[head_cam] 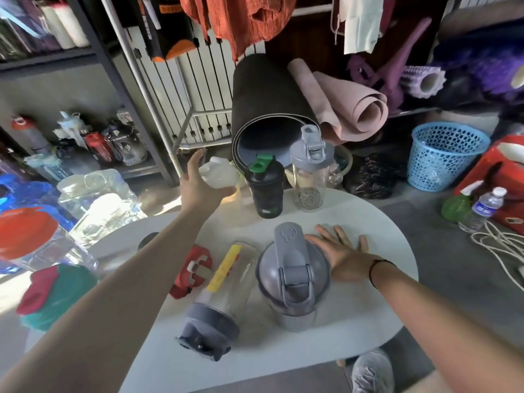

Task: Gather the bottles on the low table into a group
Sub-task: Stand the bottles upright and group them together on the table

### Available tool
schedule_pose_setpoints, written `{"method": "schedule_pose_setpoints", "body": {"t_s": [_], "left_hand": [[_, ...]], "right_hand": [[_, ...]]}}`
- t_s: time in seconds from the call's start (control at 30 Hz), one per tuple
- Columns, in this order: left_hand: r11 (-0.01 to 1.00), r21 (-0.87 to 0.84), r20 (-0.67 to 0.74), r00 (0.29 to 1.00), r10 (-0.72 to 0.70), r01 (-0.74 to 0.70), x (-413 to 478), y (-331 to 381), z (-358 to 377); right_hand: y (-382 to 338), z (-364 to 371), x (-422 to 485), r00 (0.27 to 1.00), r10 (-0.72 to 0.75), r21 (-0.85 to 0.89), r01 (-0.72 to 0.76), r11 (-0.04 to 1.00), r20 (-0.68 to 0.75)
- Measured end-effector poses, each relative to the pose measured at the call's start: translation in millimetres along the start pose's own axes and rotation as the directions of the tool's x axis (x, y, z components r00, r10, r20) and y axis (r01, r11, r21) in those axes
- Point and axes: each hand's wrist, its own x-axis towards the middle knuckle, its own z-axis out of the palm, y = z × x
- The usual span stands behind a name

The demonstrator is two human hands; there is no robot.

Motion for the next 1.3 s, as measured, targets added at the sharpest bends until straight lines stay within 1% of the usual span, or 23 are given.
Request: {"method": "schedule_pose_setpoints", "body": {"t_s": [0.2,0.3,0.43,0.6,0.8,1.0,1.13,1.23,1.3], "left_hand": [[0.999,0.004,-0.012,0.999,-0.044,0.044,2,-3,5],[0.999,0.037,-0.010,1.000,-0.030,0.030,1,-4,8],[0.999,0.050,-0.021,1.000,-0.004,0.005,1,-6,15],[0.998,0.059,-0.046,0.998,0.031,-0.028,-3,-8,19],[0.999,0.033,-0.043,0.998,0.040,-0.038,-6,-13,21],[0.999,-0.029,-0.022,1.000,0.022,-0.023,-11,-15,19],[0.996,-0.058,0.003,0.997,0.074,-0.074,-19,-12,8],[0.988,-0.105,-0.043,0.993,0.111,-0.115,-21,-10,-12],[0.979,-0.118,-0.130,0.980,0.149,-0.165,-22,-12,-31]], "right_hand": [[1,2,0,1.000,-0.006,-0.015,0.006,1.000,-0.014],[2,-2,-2,1.000,-0.023,-0.014,0.023,1.000,0.004],[18,-19,-9,1.000,-0.021,-0.078,0.022,0.997,0.012],[25,-21,-12,1.000,-0.021,-0.038,0.021,0.999,0.010],[25,-21,-12,1.000,-0.028,-0.022,0.028,0.999,0.013],[24,-21,-13,1.000,-0.022,-0.039,0.022,0.999,0.017],[25,-20,-11,1.000,-0.019,-0.033,0.019,0.999,0.010],[27,-19,-10,1.000,-0.017,-0.041,0.018,0.999,0.016],[27,-19,-9,1.000,-0.015,-0.052,0.016,0.999,0.021]]}}
